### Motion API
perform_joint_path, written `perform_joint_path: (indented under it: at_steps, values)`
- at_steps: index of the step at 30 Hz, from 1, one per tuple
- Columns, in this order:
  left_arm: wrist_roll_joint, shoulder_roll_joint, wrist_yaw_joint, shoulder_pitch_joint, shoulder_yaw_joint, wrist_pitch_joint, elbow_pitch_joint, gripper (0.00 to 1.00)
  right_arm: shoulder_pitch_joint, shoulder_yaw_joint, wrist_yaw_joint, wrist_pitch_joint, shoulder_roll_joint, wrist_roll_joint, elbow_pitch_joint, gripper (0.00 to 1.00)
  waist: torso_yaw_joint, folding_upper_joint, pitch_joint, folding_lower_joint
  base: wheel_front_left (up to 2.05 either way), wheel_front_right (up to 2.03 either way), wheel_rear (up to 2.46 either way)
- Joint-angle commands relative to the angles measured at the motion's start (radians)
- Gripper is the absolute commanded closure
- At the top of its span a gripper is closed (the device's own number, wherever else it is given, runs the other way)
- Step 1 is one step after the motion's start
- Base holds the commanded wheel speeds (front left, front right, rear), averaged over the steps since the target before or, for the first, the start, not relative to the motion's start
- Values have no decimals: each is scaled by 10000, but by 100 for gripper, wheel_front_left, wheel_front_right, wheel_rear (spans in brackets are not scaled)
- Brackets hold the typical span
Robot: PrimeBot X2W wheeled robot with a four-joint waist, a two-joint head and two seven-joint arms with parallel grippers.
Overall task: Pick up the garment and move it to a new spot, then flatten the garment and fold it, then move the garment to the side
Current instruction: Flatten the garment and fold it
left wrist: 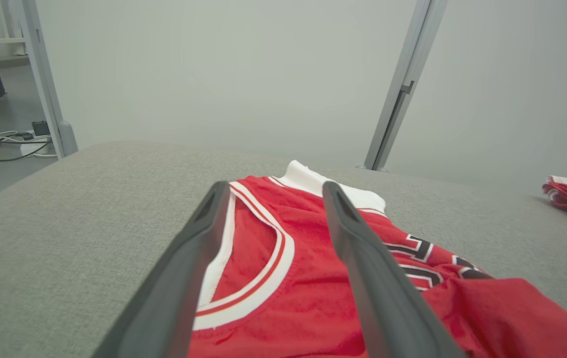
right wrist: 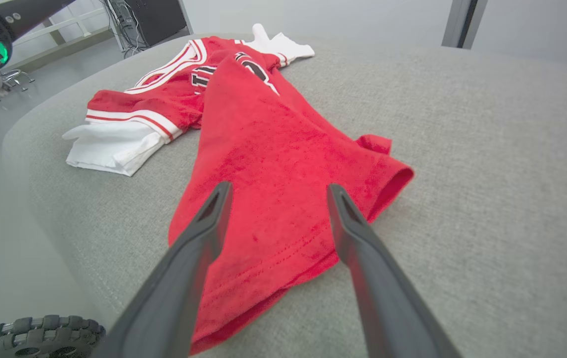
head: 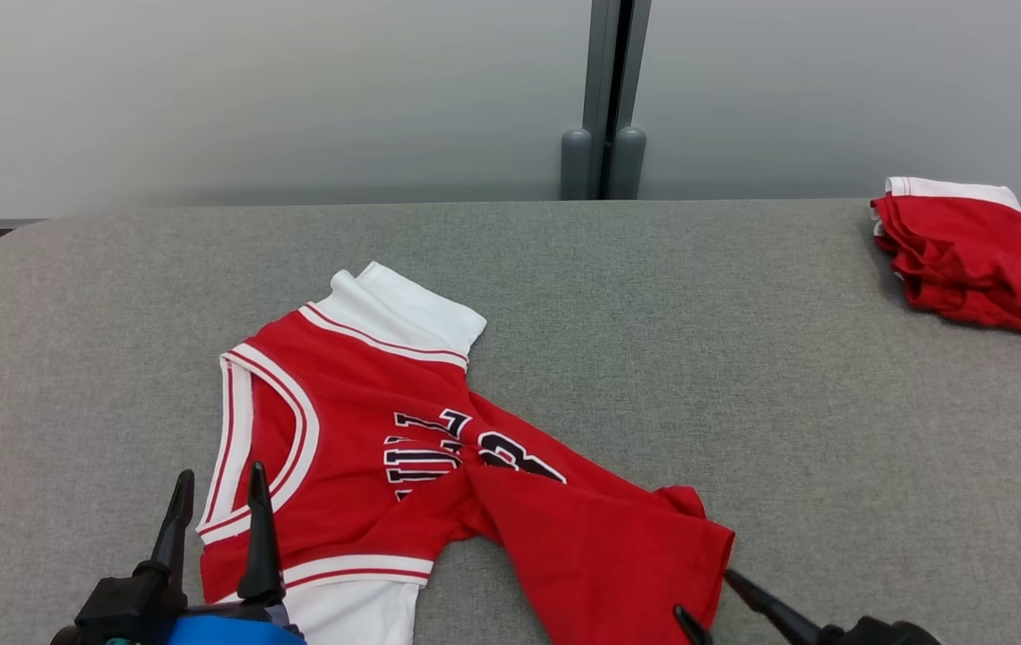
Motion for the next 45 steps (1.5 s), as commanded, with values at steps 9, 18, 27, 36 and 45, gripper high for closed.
perform_joint_path:
  at_steps: [9, 18, 27, 36, 45]
  values:
    - [36, -4, -8, -216, 2, -42, -77, 0, -1218, -1318, 3, -30, -342, -156, -541, 0, 50, 0, 144, 0, 0, 0, 0]
    - [51, -6, -30, -428, -23, -42, -81, 0, -3427, -691, 2, 1515, -387, 657, 1136, 0, 299, 0, 300, 0, 0, 0, 0]
    - [-94, -6, 97, -547, -166, -42, -103, 0, -4203, 119, 2, 3323, -348, 1554, 2546, 0, 603, 0, 569, 0, 0, 0, 0]
    - [-151, -6, 119, -598, -228, -42, -74, 0, -4510, 874, 2, 4118, -333, 2440, 3259, 100, 683, 0, 642, 0, 0, 0, 0]
    - [-223, -4, 177, -637, -320, -42, -75, 0, -5209, 367, 2, 3353, -302, 3209, 3996, 100, 780, 0, 663, 0, 0, 0, 0]
